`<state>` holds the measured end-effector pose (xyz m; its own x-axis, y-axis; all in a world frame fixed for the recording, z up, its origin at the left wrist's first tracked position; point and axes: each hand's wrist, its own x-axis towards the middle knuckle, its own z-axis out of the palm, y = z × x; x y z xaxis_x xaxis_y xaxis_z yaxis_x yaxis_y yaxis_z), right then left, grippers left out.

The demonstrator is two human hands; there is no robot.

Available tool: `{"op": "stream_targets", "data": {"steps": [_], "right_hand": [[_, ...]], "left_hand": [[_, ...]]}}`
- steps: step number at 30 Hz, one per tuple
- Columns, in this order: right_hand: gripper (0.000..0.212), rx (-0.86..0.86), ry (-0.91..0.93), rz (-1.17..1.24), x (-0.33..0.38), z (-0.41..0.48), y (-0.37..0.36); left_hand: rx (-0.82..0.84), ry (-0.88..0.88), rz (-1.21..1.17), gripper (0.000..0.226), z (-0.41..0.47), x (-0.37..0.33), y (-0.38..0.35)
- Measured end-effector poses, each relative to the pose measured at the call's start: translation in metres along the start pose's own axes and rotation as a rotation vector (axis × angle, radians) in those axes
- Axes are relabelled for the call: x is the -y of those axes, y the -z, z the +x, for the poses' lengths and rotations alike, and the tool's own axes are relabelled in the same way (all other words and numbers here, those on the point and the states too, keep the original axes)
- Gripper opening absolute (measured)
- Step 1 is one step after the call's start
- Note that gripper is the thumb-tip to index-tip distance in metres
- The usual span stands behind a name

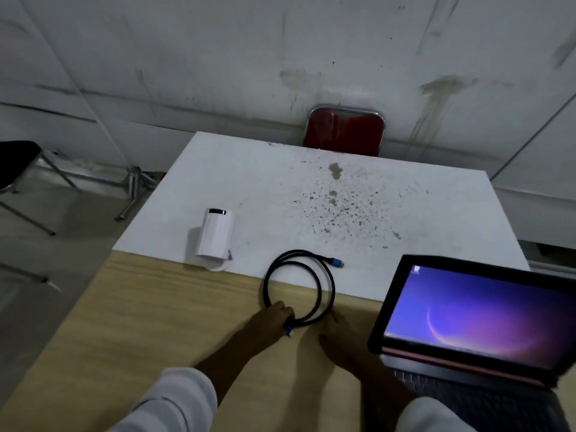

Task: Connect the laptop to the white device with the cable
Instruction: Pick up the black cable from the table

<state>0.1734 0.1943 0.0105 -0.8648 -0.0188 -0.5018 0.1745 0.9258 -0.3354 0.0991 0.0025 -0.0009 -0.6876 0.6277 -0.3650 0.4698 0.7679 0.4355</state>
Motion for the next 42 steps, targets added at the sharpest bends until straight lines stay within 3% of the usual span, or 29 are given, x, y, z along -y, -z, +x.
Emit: {"op": "stream_targets", "data": {"steps": [8, 12, 21, 27, 34, 37, 40, 42], "right_hand": [[0.035, 0.052, 0.041, 0.114, -0.016, -0.078, -0.036], [0.032, 0.066, 0.061, 0.135, -0.016, -0.113, -0.063], [0.024, 0.068, 0.045, 0.263, -0.013, -0.163, -0.104], [0.025, 0.092, 0.001, 0.351, 0.002, -0.174, -0.113], [0.023, 0.029, -0.098, 0.492, -0.010, -0.178, -0.109], [0.023, 0.007, -0.111, 0.512, -0.011, -0.180, -0.105], [0.019, -0.022, -0.115, 0.564, -0.015, -0.180, -0.102], [0.017, -0.047, -0.105, 0.564, -0.018, -0.175, -0.099]], "left_hand": [[-0.032, 0.270, -0.170, 0.022, -0.096, -0.040, -0.057], [-0.012, 0.263, -0.106, 0.019, -0.120, -0.071, -0.086], [-0.111, 0.283, -0.248, 0.018, -0.149, -0.103, -0.106], [-0.114, 0.288, -0.240, 0.022, -0.159, -0.117, -0.116], [-0.110, 0.312, -0.404, 0.021, -0.164, -0.126, -0.111], [-0.120, 0.219, -0.209, 0.044, -0.167, -0.121, -0.111], [-0.186, 0.118, 0.020, 0.038, -0.172, -0.108, -0.109], [-0.094, 0.038, 0.161, 0.046, -0.173, -0.093, -0.110]]}}
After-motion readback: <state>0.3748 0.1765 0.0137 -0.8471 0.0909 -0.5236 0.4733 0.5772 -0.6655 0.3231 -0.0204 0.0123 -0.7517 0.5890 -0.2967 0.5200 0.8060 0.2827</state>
